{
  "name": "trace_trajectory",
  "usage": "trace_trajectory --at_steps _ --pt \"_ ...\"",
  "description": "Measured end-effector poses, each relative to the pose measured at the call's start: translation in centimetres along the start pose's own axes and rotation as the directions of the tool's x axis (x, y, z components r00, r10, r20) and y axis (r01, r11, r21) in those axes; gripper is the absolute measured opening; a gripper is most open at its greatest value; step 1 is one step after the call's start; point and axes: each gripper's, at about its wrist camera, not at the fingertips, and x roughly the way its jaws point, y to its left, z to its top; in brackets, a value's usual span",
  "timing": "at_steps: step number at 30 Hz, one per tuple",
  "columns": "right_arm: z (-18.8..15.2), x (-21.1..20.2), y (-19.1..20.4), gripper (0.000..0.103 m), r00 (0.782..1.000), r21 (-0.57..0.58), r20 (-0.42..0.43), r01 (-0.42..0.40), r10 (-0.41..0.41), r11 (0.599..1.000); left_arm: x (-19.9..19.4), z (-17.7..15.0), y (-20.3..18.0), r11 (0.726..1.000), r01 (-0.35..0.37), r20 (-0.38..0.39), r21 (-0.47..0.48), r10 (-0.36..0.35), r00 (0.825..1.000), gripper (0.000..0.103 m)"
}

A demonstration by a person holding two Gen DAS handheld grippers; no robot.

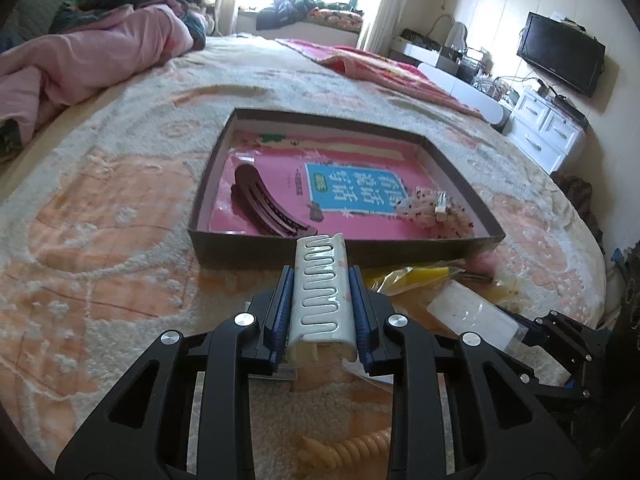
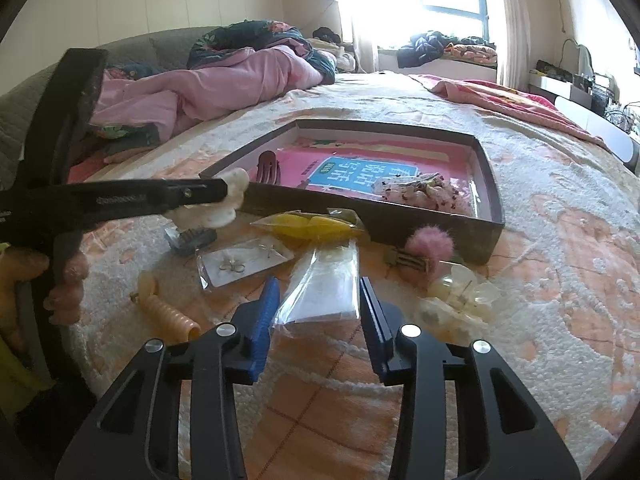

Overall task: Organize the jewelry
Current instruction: 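Carry the white comb clip into the box while the right gripper holds a clear bag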

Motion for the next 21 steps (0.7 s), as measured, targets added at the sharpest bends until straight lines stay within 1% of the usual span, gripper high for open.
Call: trace_trajectory --at_steps 4,7,15,21 --pt "0.2 -0.6 -0.6 0.03 1.0 0.007 0.006 0.003 -0.003 1.0 -0.7 0.2 -0.4 1.0 0.003 0.02 0.008 -0.003 1.0 0.02" --pt "0.3 -1.4 -1.2 0.029 1.0 0.029 0.014 0.003 -0.003 1.0 -0.9 0.4 -0.8 1.0 0.007 0.025 0.013 -0.007 1.0 0.02" --pt "0.4 -3.6 -3.1 0.028 0.998 0.076 0.061 0.024 -0.029 0.997 -0.9 1.0 -2.4 0.999 0.026 0.036 0.043 -0.027 0.999 0.02" --pt "1.5 -4.7 -4.0 0.028 0.993 0.097 0.107 0.032 -0.042 0.995 -0.5 2.1 -3.5 0.997 0.033 0.048 0.069 -0.037 0.998 0.02"
